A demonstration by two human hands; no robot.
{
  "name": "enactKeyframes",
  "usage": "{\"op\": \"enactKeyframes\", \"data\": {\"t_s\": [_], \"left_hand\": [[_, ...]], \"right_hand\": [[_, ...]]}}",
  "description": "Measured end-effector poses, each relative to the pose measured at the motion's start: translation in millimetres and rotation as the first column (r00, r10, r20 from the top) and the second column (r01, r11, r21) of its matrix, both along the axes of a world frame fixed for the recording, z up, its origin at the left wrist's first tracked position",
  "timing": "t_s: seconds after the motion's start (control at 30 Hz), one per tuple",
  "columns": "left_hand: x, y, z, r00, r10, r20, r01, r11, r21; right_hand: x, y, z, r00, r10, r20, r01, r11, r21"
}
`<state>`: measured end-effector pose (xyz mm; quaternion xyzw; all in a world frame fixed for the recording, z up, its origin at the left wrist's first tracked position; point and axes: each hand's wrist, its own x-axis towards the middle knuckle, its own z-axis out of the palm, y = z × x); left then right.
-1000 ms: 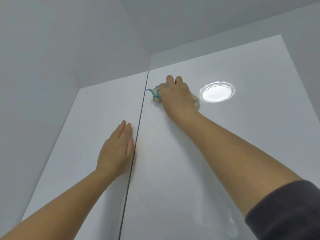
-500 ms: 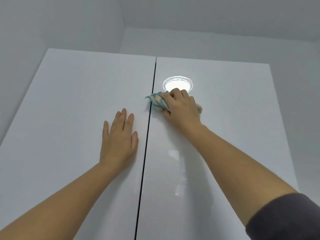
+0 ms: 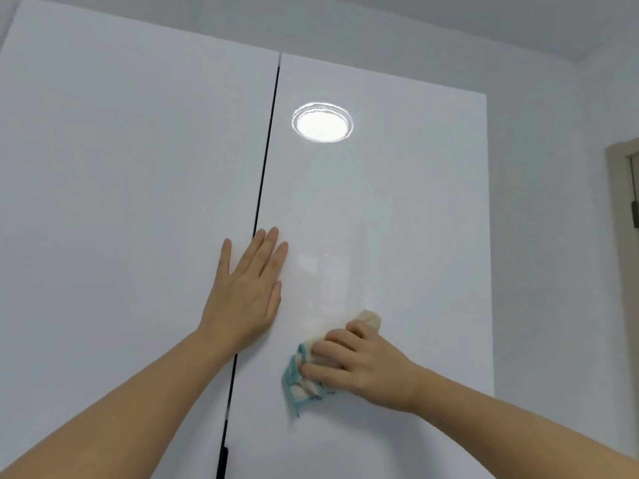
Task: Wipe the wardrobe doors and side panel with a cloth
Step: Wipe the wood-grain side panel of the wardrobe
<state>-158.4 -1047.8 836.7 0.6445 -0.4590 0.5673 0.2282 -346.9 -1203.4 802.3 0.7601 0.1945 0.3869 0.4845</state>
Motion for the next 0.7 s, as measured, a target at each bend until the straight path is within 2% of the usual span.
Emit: {"op": "enactKeyframes", "data": {"t_s": [0.07, 0.2, 0.3, 0.37, 0.43, 0.5, 0.6, 0.7], "left_hand": [[-11.2, -10.2, -1.8, 1.000, -0.011, 0.029, 0.010, 1.000, 0.018], [-28.3, -30.4, 21.5, 0.999, -0.030, 0.037, 0.031, 0.999, -0.038], [-33.8, -43.9, 35.1, 0.999, -0.017, -0.037, 0.012, 0.994, -0.111], [-31.4, -48.8, 34.4, 0.999, -0.003, -0.044, -0.003, 0.990, -0.144], [-31.4, -50.0, 32.8, 0.999, -0.002, -0.039, -0.004, 0.988, -0.156], [-31.1, -49.8, 32.0, 0.999, 0.005, -0.038, -0.011, 0.988, -0.153], [-32.3, -51.3, 32.4, 0.999, 0.013, -0.051, -0.021, 0.987, -0.162], [-38.9, -53.5, 33.4, 0.994, -0.060, -0.089, 0.042, 0.979, -0.200]], "right_hand": [[-9.1, -10.9, 16.2, 0.999, 0.011, 0.048, -0.009, 0.999, -0.033], [-14.3, -27.9, 88.6, 0.961, 0.075, 0.267, -0.082, 0.996, 0.017], [-27.5, -43.6, 170.4, 0.836, 0.036, 0.548, -0.187, 0.957, 0.222], [-41.7, -53.0, 215.0, 0.755, -0.082, 0.651, -0.263, 0.871, 0.415], [-50.8, -60.7, 235.8, 0.725, -0.129, 0.677, -0.305, 0.821, 0.483], [-52.3, -61.9, 232.5, 0.749, -0.098, 0.655, -0.339, 0.793, 0.507], [-56.5, -66.1, 200.5, 0.831, -0.018, 0.555, -0.305, 0.820, 0.484], [-67.3, -72.0, 148.4, 0.904, 0.021, 0.426, -0.236, 0.857, 0.458]]}}
